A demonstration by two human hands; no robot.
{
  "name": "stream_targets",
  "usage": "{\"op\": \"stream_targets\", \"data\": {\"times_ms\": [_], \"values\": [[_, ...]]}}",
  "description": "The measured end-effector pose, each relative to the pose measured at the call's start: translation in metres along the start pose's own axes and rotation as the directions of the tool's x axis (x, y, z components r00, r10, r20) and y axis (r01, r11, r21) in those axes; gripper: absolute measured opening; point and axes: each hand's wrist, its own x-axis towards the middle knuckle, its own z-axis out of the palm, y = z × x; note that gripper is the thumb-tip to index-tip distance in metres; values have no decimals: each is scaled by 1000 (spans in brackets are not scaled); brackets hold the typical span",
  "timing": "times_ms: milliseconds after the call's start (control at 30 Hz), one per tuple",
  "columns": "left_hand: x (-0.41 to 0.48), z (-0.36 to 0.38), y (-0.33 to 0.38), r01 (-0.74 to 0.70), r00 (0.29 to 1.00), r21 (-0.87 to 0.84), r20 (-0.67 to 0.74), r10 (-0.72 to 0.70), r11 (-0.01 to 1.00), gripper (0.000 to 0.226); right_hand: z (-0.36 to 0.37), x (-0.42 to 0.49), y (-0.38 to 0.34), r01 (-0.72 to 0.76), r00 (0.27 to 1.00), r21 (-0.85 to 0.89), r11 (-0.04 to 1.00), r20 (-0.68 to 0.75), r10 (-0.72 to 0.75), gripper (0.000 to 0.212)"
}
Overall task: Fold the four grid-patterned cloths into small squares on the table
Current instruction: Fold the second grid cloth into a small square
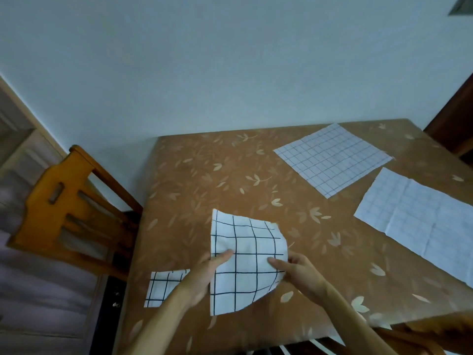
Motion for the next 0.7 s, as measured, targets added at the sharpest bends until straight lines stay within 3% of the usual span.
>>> {"op": "stream_targets", "data": {"times_ms": [133,233,367,500,600,700], "values": [[-1,-15,-4,-27,1000,126,-12,29,992,18,-2,1,-6,2,999,-16,1000,-47,-3,23],[-2,-26,-4,-24,1000,207,24,20,978,25,-3,2,-8,6,998,21,1000,-67,-4,24],[9,-42,-15,0,1000,211,27,-6,977,60,-5,3,-6,-17,995,114,993,-93,28,30],[14,-37,-13,-14,998,116,58,7,993,27,-8,4,-2,-46,994,121,992,-96,58,28],[14,-34,-12,-34,999,128,33,30,991,28,-10,6,1,-50,996,88,995,-74,56,29],[17,-36,-17,-70,996,256,-35,82,964,30,-10,8,4,-91,992,132,987,-80,102,34]]}}
